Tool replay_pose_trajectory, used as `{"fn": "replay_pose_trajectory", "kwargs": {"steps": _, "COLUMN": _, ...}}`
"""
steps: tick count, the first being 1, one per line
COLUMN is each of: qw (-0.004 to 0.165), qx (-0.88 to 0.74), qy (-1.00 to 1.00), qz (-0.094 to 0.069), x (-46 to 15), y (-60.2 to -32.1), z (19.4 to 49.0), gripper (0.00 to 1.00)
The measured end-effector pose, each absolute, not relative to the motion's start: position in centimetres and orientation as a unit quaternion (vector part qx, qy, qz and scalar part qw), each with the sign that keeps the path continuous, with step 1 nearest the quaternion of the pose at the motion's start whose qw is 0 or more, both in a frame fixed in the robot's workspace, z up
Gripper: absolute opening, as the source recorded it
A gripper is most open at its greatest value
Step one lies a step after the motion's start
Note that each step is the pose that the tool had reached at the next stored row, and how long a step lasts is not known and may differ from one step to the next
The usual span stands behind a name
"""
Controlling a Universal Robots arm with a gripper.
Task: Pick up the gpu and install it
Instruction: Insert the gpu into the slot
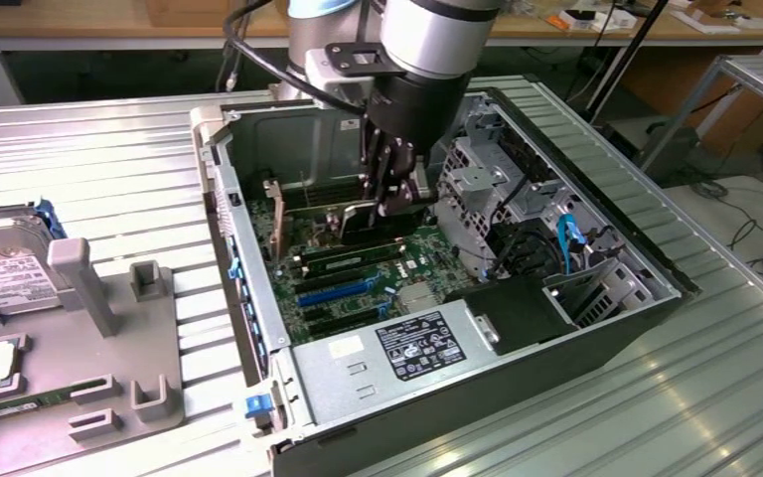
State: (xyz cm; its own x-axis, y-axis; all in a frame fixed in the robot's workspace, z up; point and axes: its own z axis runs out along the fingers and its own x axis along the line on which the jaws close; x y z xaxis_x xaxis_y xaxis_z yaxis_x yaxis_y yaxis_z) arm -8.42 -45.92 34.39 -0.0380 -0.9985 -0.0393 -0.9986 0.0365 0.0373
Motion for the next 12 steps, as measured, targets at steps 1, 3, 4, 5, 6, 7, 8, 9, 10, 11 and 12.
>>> {"fn": "replay_pose_trajectory", "kwargs": {"steps": 1, "qw": 0.001, "qx": -0.694, "qy": 0.72, "qz": 0.027, "x": -8.4, "y": -45.9, "z": 34.2, "gripper": 0.27}}
{"fn": "replay_pose_trajectory", "kwargs": {"steps": 3, "qw": 0.002, "qx": -0.694, "qy": 0.72, "qz": 0.026, "x": -8.4, "y": -45.9, "z": 33.5, "gripper": 0.27}}
{"fn": "replay_pose_trajectory", "kwargs": {"steps": 4, "qw": 0.002, "qx": -0.694, "qy": 0.72, "qz": 0.026, "x": -8.4, "y": -45.9, "z": 33.4, "gripper": 0.27}}
{"fn": "replay_pose_trajectory", "kwargs": {"steps": 5, "qw": 0.002, "qx": -0.694, "qy": 0.72, "qz": 0.026, "x": -8.4, "y": -45.9, "z": 33.3, "gripper": 0.27}}
{"fn": "replay_pose_trajectory", "kwargs": {"steps": 6, "qw": 0.003, "qx": -0.694, "qy": 0.72, "qz": 0.026, "x": -8.4, "y": -45.9, "z": 33.2, "gripper": 0.27}}
{"fn": "replay_pose_trajectory", "kwargs": {"steps": 7, "qw": 0.003, "qx": -0.694, "qy": 0.72, "qz": 0.026, "x": -8.4, "y": -45.9, "z": 33.0, "gripper": 0.27}}
{"fn": "replay_pose_trajectory", "kwargs": {"steps": 8, "qw": 0.003, "qx": -0.694, "qy": 0.72, "qz": 0.025, "x": -8.4, "y": -45.9, "z": 32.7, "gripper": 0.27}}
{"fn": "replay_pose_trajectory", "kwargs": {"steps": 9, "qw": 0.003, "qx": -0.694, "qy": 0.72, "qz": 0.025, "x": -8.4, "y": -45.9, "z": 32.7, "gripper": 0.27}}
{"fn": "replay_pose_trajectory", "kwargs": {"steps": 10, "qw": 0.003, "qx": -0.694, "qy": 0.72, "qz": 0.025, "x": -8.4, "y": -45.9, "z": 32.7, "gripper": 0.27}}
{"fn": "replay_pose_trajectory", "kwargs": {"steps": 11, "qw": 0.003, "qx": -0.694, "qy": 0.72, "qz": 0.025, "x": -8.4, "y": -45.9, "z": 32.7, "gripper": 0.27}}
{"fn": "replay_pose_trajectory", "kwargs": {"steps": 12, "qw": 0.003, "qx": -0.694, "qy": 0.72, "qz": 0.025, "x": -8.4, "y": -45.9, "z": 32.7, "gripper": 0.27}}
